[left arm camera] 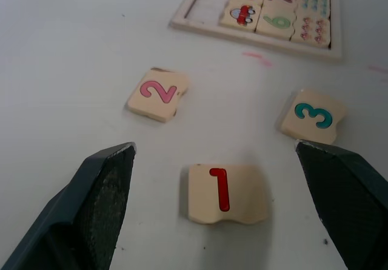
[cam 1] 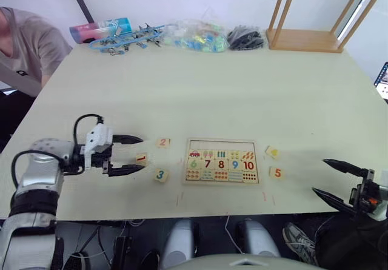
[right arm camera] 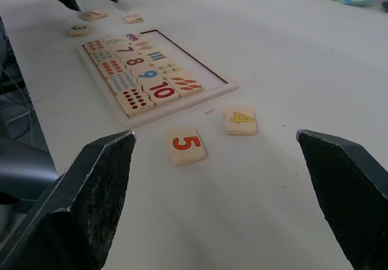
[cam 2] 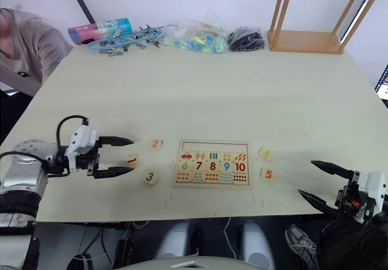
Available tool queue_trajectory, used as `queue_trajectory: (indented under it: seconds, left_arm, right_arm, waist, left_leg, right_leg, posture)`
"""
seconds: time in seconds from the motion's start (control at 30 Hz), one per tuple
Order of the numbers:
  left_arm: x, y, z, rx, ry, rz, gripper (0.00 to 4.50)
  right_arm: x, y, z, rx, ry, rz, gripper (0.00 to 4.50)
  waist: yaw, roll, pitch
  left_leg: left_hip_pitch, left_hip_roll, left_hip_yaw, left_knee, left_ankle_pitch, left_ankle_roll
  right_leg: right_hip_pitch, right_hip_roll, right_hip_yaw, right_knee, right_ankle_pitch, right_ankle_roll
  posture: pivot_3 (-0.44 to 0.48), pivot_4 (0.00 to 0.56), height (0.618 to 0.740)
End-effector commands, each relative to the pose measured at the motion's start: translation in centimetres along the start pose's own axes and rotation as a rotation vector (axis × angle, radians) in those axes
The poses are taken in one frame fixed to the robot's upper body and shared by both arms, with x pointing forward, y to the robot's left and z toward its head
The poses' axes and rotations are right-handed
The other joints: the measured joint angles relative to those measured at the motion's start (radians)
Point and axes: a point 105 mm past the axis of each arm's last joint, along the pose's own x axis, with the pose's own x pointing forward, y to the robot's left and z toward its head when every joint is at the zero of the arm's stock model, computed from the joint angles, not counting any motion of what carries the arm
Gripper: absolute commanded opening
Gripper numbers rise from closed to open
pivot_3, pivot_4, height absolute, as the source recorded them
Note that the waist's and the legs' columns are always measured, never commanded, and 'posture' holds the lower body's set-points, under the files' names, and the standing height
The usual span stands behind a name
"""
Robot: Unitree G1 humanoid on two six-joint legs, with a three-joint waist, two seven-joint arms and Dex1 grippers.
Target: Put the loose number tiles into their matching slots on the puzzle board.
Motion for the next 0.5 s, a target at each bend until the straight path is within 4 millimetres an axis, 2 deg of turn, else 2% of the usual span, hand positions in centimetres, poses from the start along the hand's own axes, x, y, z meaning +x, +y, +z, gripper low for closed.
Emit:
queue_trajectory:
  seconds: [0.03, 0.23, 0.47, 0.5]
  left_arm:
    - [-0.4, 0.2, -0.4, 0.043, 0.059, -0.036, 4.50]
    - [0.0, 0.4, -1.1, 0.032, 0.084, -0.047, 4.50]
    - [0.1, -0.6, -2.2, 0.003, 0.108, -0.087, 4.50]
    - [0.1, -0.7, -2.2, -0.005, 0.102, -0.089, 3.94]
  right_arm:
    - [-0.2, -0.2, 1.1, -0.041, -0.017, 0.024, 4.46]
    - [-0.1, -0.2, 1.3, -0.059, -0.028, 0.033, 4.46]
    - [0.2, -0.2, 1.5, -0.075, -0.044, 0.042, 4.46]
    - [0.3, -0.2, 1.5, -0.077, -0.045, 0.044, 4.50]
  waist:
    - [0.001, 0.000, 0.000]
    - [0.004, 0.000, 0.000]
    - [0.004, 0.000, 0.000]
    - [0.004, 0.001, 0.000]
  left_leg:
    - [0.000, 0.000, 0.000, 0.000, 0.000, 0.000]
    - [0.000, 0.000, 0.000, 0.001, 0.000, 0.000]
    - [0.000, 0.000, 0.000, 0.001, 0.000, 0.000]
    - [0.000, 0.001, 0.000, 0.001, 0.000, 0.000]
  right_leg:
    - [0.000, 0.000, 0.000, 0.000, 0.000, 0.000]
    - [0.000, 0.000, 0.000, 0.000, 0.000, 0.000]
    - [0.000, 0.000, 0.000, 0.001, 0.000, 0.000]
    - [0.000, 0.000, 0.000, 0.001, 0.000, 0.000]
  posture:
    - [0.000, 0.150, 0.737]
    - [0.000, 0.150, 0.737]
    - [0.000, 0.150, 0.737]
    - [0.000, 0.150, 0.737]
